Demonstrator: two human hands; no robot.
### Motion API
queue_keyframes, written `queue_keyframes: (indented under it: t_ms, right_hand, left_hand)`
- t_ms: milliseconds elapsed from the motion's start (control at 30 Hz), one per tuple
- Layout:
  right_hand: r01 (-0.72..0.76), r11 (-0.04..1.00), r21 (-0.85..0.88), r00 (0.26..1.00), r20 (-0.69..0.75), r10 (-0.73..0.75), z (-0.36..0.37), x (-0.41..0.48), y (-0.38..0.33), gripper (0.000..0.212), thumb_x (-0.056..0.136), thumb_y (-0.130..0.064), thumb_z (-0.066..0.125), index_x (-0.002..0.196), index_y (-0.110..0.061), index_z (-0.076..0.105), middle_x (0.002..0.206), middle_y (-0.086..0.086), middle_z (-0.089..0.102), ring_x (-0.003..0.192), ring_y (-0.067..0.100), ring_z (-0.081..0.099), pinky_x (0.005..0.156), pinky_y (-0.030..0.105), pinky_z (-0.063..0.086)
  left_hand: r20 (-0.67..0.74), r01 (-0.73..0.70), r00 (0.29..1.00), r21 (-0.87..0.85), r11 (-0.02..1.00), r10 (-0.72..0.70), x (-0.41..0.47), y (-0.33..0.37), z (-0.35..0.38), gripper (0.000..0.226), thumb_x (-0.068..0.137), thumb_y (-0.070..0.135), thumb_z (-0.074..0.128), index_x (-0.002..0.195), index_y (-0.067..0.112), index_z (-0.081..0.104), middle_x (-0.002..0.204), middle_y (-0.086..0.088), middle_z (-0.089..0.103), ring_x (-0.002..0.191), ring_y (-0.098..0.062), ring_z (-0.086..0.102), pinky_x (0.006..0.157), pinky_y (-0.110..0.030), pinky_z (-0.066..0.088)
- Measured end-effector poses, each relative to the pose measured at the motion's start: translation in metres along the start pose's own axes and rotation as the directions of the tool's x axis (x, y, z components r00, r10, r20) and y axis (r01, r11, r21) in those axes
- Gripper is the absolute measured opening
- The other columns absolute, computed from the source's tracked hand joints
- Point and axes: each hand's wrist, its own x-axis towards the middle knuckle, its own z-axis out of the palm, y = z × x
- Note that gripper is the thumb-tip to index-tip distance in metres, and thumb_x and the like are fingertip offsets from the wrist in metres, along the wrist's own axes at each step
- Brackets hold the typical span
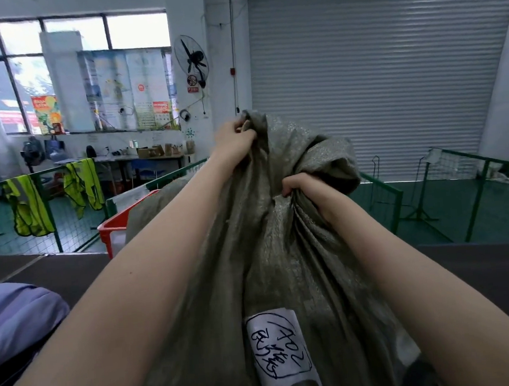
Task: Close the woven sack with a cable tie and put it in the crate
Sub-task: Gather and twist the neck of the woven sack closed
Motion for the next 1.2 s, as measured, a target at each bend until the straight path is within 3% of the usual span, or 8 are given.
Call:
queue_keyframes:
  t_ms: [133,267,533,667,833,933,1067,1200]
  right_hand:
    - [-0.079,0.987,0.138,0.96,0.277,0.038,0.001,-0.006,-0.001,0.013,0.079,-0.008,0.056,0.081,-0.008,0.069,0.067,0.008,0.072,0.061,0.022,0.067,0.067,0.029,0.055]
    - [0.009,0.964,0.267,0.977,0.202,-0.065,0.006,0.001,0.008,0.028,0.07,-0.018,0.071,0.097,-0.011,0.071,0.089,0.007,0.075,0.084,0.024,0.069,0.085,0.036,0.053]
    - [0.053,0.976,0.209,0.994,-0.108,-0.031,0.005,0.01,0.007,0.007,0.071,-0.002,0.057,0.071,-0.008,0.058,0.066,0.007,0.06,0.06,0.022,0.058,0.056,0.024,0.047]
    - [0.045,0.949,0.311,0.996,-0.09,-0.017,0.005,0.01,0.005,0.017,0.074,0.004,0.045,0.065,-0.007,0.053,0.047,0.002,0.057,0.044,0.017,0.054,0.045,0.016,0.045]
    - [0.088,0.94,0.331,0.994,-0.084,-0.064,0.012,0.009,0.0,0.027,0.054,-0.002,0.048,0.079,-0.001,0.058,0.071,0.013,0.059,0.069,0.027,0.057,0.063,0.026,0.047]
    - [0.076,0.96,0.271,0.995,-0.08,-0.057,0.01,0.009,-0.002,0.042,0.04,-0.005,0.05,0.081,-0.001,0.058,0.079,0.016,0.054,0.074,0.03,0.054,0.07,0.032,0.045]
    - [0.034,0.984,0.175,0.999,0.009,-0.036,0.002,0.001,-0.011,0.022,0.055,-0.002,0.05,0.075,-0.003,0.057,0.068,0.013,0.054,0.06,0.026,0.052,0.06,0.027,0.044]
    - [-0.036,0.999,-0.02,0.986,0.164,0.038,-0.009,-0.004,-0.015,0.01,0.074,-0.002,0.056,0.073,-0.006,0.065,0.056,0.009,0.067,0.053,0.023,0.063,0.06,0.027,0.052]
  left_hand:
    - [0.258,-0.014,0.963,-0.22,0.976,0.072,-0.004,0.019,0.009,0.034,0.068,0.016,0.057,0.102,0.019,0.063,0.099,-0.009,0.064,0.099,-0.025,0.059,0.098,-0.041,0.045]
    - [0.585,0.181,0.811,-0.239,0.954,-0.007,-0.012,0.022,0.008,0.03,0.073,0.04,0.053,0.089,0.018,0.064,0.088,-0.002,0.065,0.083,-0.015,0.061,0.08,-0.026,0.049]
    - [0.025,0.026,0.999,0.246,0.969,-0.033,0.004,-0.007,-0.02,0.026,0.094,0.035,0.038,0.082,0.019,0.054,0.1,-0.012,0.056,0.093,-0.022,0.053,0.083,-0.035,0.041]
    - [0.23,0.29,0.884,0.412,0.864,-0.406,-0.001,-0.027,-0.032,0.072,0.09,0.059,0.034,0.146,0.014,0.026,0.154,-0.014,0.026,0.139,-0.032,0.03,0.111,-0.041,0.027]
    - [0.514,0.408,0.702,0.277,0.87,-0.493,-0.007,-0.041,-0.025,0.076,0.08,0.071,0.039,0.129,0.015,0.052,0.137,-0.01,0.054,0.119,-0.029,0.056,0.11,-0.042,0.038]
    - [0.449,0.366,0.785,0.219,0.904,-0.427,-0.011,-0.036,-0.019,0.046,0.086,0.052,0.052,0.107,0.013,0.064,0.111,-0.01,0.067,0.1,-0.026,0.063,0.099,-0.038,0.048]
    - [0.18,0.188,0.961,0.141,0.972,-0.212,-0.006,-0.028,-0.012,0.034,0.086,0.024,0.06,0.117,0.009,0.062,0.116,-0.013,0.064,0.095,-0.02,0.058,0.088,-0.03,0.046]
    - [0.072,0.012,0.997,0.086,0.996,-0.018,0.001,-0.009,-0.012,0.023,0.085,0.018,0.058,0.107,0.013,0.064,0.098,-0.005,0.062,0.093,-0.018,0.057,0.087,-0.03,0.045]
